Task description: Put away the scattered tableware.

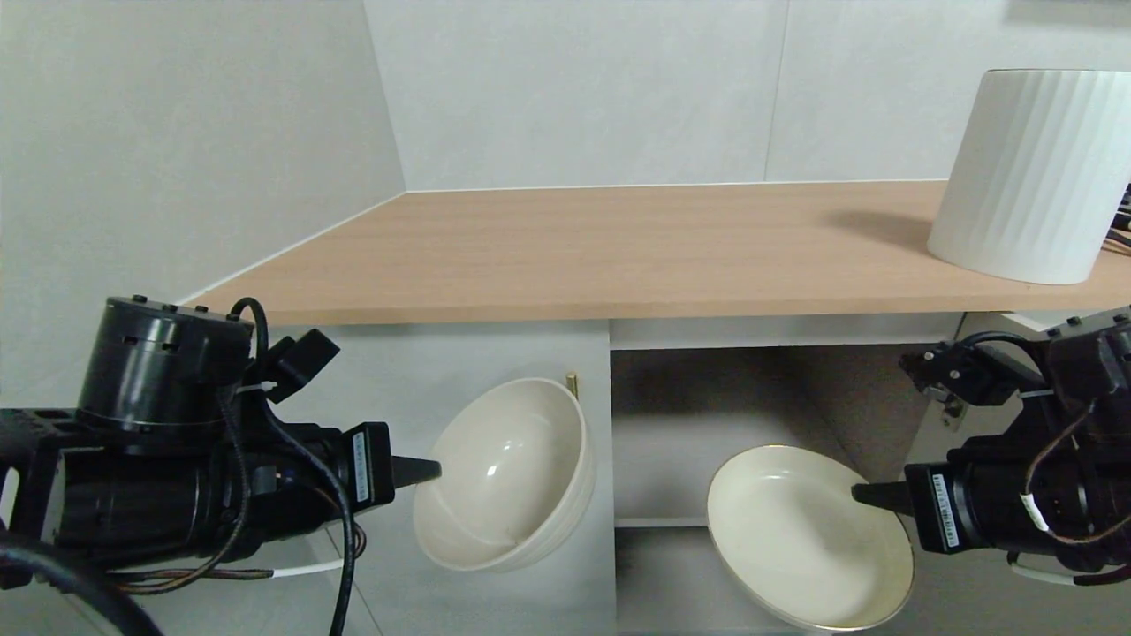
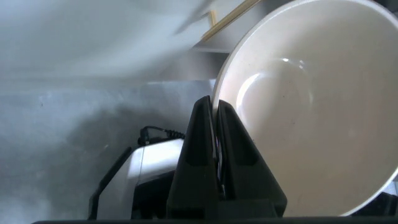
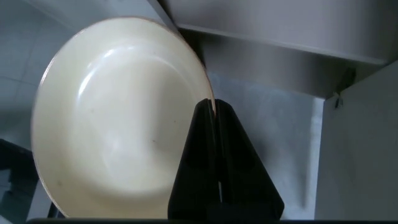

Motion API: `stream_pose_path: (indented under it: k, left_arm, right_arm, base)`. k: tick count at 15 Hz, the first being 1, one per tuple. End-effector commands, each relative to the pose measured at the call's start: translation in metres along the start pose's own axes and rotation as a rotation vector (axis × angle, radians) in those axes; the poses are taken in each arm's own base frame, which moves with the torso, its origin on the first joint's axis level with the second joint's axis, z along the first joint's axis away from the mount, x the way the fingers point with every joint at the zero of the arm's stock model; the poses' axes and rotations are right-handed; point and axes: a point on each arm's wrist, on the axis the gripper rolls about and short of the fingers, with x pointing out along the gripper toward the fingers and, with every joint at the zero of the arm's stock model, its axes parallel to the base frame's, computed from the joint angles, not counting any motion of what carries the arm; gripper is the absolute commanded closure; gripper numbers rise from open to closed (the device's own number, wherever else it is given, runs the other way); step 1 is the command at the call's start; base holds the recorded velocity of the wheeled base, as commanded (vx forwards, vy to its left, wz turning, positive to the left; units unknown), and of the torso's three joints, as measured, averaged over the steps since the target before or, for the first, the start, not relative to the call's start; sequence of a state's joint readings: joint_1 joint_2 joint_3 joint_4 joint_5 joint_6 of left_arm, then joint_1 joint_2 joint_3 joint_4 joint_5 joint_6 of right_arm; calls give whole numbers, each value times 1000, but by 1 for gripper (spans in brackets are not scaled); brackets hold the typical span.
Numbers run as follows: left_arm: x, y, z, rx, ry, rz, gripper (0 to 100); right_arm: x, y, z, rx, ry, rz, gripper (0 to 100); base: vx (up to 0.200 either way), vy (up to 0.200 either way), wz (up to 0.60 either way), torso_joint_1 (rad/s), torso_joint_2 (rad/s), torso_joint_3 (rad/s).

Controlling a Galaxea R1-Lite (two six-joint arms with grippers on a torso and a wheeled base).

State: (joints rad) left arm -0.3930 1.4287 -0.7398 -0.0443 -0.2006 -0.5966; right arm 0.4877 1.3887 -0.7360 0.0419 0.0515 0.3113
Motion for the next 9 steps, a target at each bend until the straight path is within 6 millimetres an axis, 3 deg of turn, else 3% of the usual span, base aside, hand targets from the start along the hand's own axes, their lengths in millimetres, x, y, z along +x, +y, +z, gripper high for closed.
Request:
stream_pose_path:
  k: [1, 5, 9]
  left_arm:
    - [0, 0, 0, 0, -2, -1, 100]
    - [7, 0, 2, 27, 2, -1, 100]
    - [23, 0, 9, 50, 18, 13, 100]
  right_arm:
    - [1, 0, 0, 0, 5, -1, 100]
    - [16, -1, -1, 3, 47, -14, 100]
    - [73, -11, -8, 26, 151, -70, 100]
  base:
    - [0, 0, 0, -36, 193, 119]
    - [0, 0, 0, -18, 51, 32]
    - [0, 0, 0, 0, 0, 0]
